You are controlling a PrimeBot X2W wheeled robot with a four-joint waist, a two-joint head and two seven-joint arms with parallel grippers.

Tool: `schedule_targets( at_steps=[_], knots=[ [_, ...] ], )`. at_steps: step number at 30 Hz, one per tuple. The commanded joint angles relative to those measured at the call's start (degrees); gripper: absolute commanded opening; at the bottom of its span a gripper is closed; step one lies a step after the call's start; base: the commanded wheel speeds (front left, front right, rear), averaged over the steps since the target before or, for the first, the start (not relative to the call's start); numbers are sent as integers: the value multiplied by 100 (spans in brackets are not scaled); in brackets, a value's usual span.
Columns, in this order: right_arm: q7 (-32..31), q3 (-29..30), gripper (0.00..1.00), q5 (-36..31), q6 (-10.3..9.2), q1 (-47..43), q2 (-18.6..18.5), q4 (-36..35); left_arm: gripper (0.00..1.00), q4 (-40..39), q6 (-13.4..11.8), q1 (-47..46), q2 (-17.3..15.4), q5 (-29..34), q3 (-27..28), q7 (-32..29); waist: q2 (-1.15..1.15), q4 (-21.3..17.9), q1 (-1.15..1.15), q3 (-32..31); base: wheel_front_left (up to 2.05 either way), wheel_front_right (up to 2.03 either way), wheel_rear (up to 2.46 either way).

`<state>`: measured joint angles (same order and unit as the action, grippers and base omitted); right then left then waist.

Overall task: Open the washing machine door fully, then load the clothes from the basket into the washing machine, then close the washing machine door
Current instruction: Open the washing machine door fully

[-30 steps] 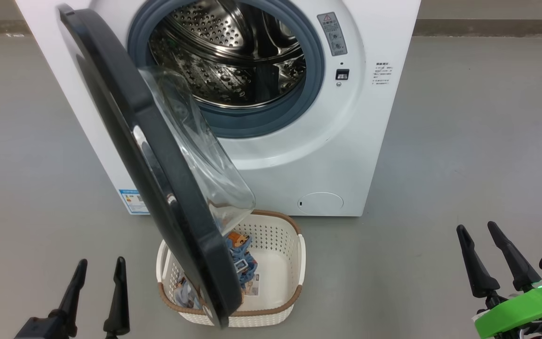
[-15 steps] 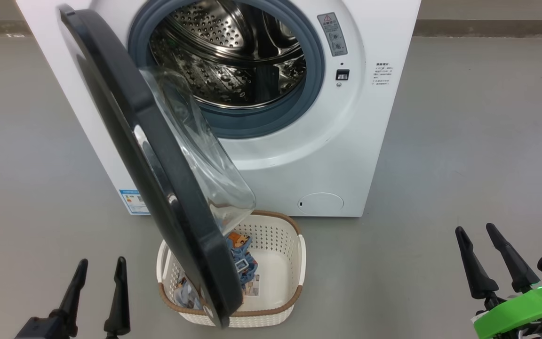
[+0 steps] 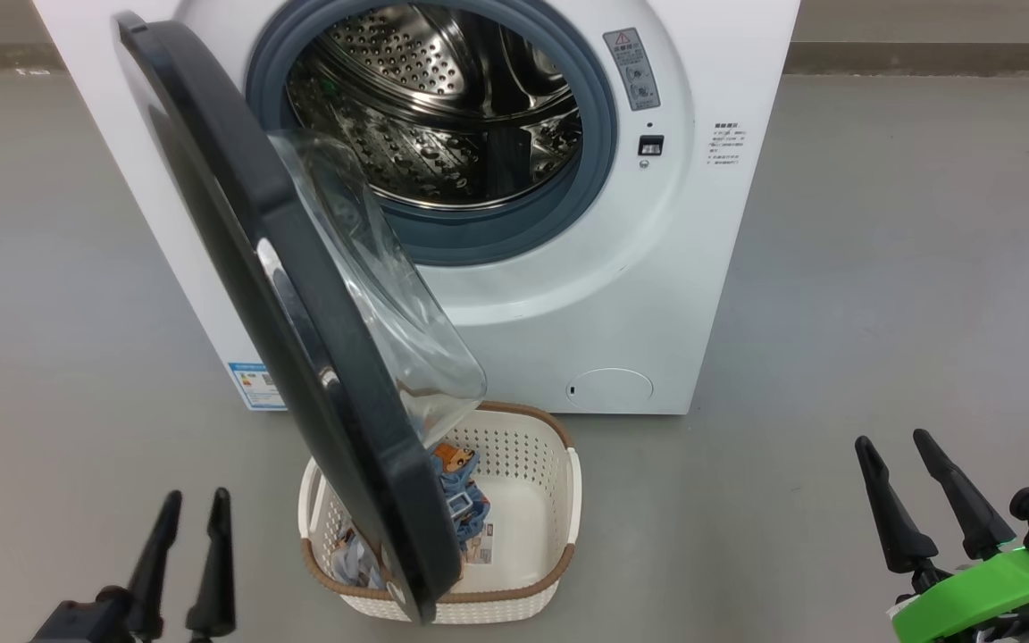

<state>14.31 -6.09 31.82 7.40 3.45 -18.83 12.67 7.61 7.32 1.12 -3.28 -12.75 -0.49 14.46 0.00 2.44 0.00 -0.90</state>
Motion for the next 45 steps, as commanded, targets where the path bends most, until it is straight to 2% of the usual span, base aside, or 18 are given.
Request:
schedule_targets(
  at_steps=[1, 2, 14, 25, 37, 45],
  knots=[
    [69, -104, 100, -47, 9, -18, -116, -116, 19, -119, 17, -174, -86, -16, 159, 54, 0, 0, 0, 0, 0, 0, 0],
    [69, -107, 100, -47, 9, -19, -116, -111, 0, -119, 17, -175, -86, -19, 157, 54, 0, 0, 0, -1, 0, 0, 0],
    [69, -101, 100, -57, 9, -31, -90, -90, 0, -504, 17, -327, -101, -8, 175, 54, 0, 32, 0, -5, 0, 0, 0],
    [69, -100, 100, -66, 9, -41, -46, -94, 0, -1863, 16, -482, -65, 222, -14, 54, 0, 5, 0, -5, 0, 0, 0],
    [69, -107, 100, -49, 9, -22, -18, -90, 0, -2991, 16, -465, -11, 149, -1068, -144, 0, -27, 0, -10, 0, 0, 0],
    [69, -124, 100, -26, 9, 5, 2, -67, 0, -2910, 16, -432, 13, -286, -1846, -301, 0, -75, 0, 13, 0, 0, 0]
  ],
)
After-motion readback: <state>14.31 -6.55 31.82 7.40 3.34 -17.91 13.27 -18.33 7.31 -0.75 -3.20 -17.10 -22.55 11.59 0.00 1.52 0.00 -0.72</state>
